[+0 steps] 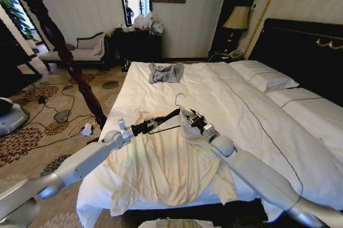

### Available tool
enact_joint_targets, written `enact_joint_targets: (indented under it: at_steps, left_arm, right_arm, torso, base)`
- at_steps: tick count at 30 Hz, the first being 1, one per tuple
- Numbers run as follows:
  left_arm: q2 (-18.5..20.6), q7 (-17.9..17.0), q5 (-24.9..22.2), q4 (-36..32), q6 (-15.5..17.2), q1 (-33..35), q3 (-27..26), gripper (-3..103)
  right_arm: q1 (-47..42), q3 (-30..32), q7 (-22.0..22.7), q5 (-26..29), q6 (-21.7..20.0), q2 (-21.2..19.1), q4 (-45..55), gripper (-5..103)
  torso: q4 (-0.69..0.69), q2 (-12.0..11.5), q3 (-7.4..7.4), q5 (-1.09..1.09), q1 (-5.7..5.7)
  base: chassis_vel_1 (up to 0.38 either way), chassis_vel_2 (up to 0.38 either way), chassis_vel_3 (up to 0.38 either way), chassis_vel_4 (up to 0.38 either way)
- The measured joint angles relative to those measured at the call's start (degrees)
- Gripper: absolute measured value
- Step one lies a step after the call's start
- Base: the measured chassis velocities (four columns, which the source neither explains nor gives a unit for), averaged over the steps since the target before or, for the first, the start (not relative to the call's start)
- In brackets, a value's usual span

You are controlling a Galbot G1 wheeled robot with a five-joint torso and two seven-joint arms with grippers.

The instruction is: Pick up the clothes from the bed and hang them on the clothes hanger.

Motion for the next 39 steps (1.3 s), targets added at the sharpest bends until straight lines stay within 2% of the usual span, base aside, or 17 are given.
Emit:
enact_joint_targets:
  at_steps: [3,4,7,8,9,12,13,15,17,20,24,26,27,31,32,35,39]
  left_arm:
    - [0.4,-0.7,0.3,-0.8,0.0,0.6,-0.3,57]
    - [0.4,-0.7,0.3,-0.8,0.0,0.6,-0.3,57]
    - [1.2,-3.4,0.8,-3.3,0.2,1.7,-2.1,74]
    - [1.2,-3.4,0.8,-3.3,0.2,1.7,-2.1,74]
    - [1.5,-4.1,0.8,-3.8,0.3,1.7,-2.5,74]
    - [2.8,-9.5,-0.8,-7.2,0.7,1.0,-5.8,90]
    - [2.8,-9.5,-0.8,-7.2,0.7,1.0,-5.8,90]
    - [3.8,-11.3,-2.1,-9.0,1.0,0.3,-8.2,98]
    - [4.1,-11.7,-2.3,-9.4,1.0,0.3,-8.7,98]
    - [5.5,-14.5,-3.4,-12.5,1.1,1.5,-12.8,100]
    - [6.2,-16.2,-3.5,-14.2,1.1,3.1,-15.8,100]
    - [6.3,-20.5,-2.9,-16.1,1.0,4.3,-19.2,100]
    - [6.3,-20.5,-2.9,-16.1,1.0,4.3,-19.2,100]
    - [7.6,-27.0,-1.6,-18.0,1.8,6.8,-23.9,100]
    - [7.6,-27.0,-1.6,-18.0,1.8,6.8,-23.9,100]
    - [9.6,-30.3,1.8,-17.1,2.2,12.3,-27.4,100]
    - [10.3,-32.4,2.8,-16.3,2.4,17.2,-30.1,100]
  right_arm:
    - [0.2,-0.1,0.1,0.0,0.0,0.0,0.2,33]
    - [0.2,-0.1,0.1,0.0,0.0,0.0,0.2,33]
    - [0.1,-0.1,0.1,-0.1,0.0,-0.4,0.4,33]
    - [0.1,-0.1,0.1,-0.1,0.0,-0.4,0.4,33]
    - [0.1,-0.1,0.1,-0.1,0.0,-0.4,0.4,33]
    - [-0.7,0.0,0.3,0.7,0.0,-0.5,0.9,28]
    - [-0.7,0.0,0.3,0.7,0.0,-0.5,0.9,28]
    - [-1.3,0.1,0.4,0.7,0.0,-0.4,0.9,24]
    - [-1.5,0.2,0.5,0.7,0.0,-0.3,1.0,24]
    - [-2.3,0.7,0.7,0.6,0.0,-0.3,1.3,23]
    - [-2.7,0.9,0.7,0.4,0.0,-0.3,1.4,23]
    - [-3.0,0.9,1.0,0.4,-0.1,-0.4,1.6,23]
    - [-3.0,0.9,1.0,0.4,-0.1,-0.4,1.6,23]
    - [-3.4,1.2,1.8,-0.1,-0.5,-0.2,1.6,23]
    - [-3.4,1.2,1.8,-0.1,-0.5,-0.2,1.6,23]
    - [-3.5,1.9,2.6,-0.8,-0.8,-0.4,1.7,23]
    - [-3.9,3.1,2.9,-2.4,-0.8,-0.7,1.7,23]
  torso:
    - [0.02,0.0,0.0,-0.02,0.0]
    - [0.02,0.0,0.0,-0.02,0.0]
    - [0.01,0.0,0.0,-0.03,0.0]
    - [0.01,0.0,0.0,-0.03,0.0]
    - [0.01,0.0,0.0,-0.03,0.0]
    - [0.01,0.0,0.0,-0.02,0.0]
    - [0.01,0.0,0.0,-0.02,0.0]
    - [-0.01,0.0,0.0,0.0,0.0]
    - [0.0,0.0,0.0,0.0,0.0]
    - [0.01,0.0,0.0,-0.01,0.0]
    - [0.01,0.0,0.0,-0.02,0.0]
    - [0.01,0.0,0.0,-0.03,0.0]
    - [0.01,0.0,0.0,-0.03,0.0]
    - [-0.01,0.0,-0.01,0.0,0.0]
    - [-0.01,0.0,-0.01,0.0,0.0]
    - [0.03,0.0,0.0,-0.02,0.0]
    - [0.04,0.0,0.0,-0.03,0.0]
  base:
    - [0.0,0.0,0.0,0.0]
    - [0.0,0.0,0.0,0.0]
    - [0.0,0.0,0.0,0.0]
    - [0.0,0.0,0.0,0.0]
    - [0.0,0.0,0.0,0.0]
    - [0.0,0.0,0.0,0.0]
    - [0.0,0.0,0.0,0.0]
    - [0.0,0.0,0.0,0.0]
    - [0.0,0.0,0.0,0.0]
    - [0.0,0.0,0.0,0.0]
    - [0.0,0.0,0.0,0.0]
    - [0.0,0.0,0.0,0.0]
    - [0.0,0.0,0.0,0.0]
    - [0.0,0.0,0.0,0.0]
    - [0.0,0.0,0.0,0.0]
    - [0.0,0.0,0.0,0.0]
    - [0.0,0.0,0.0,0.0]
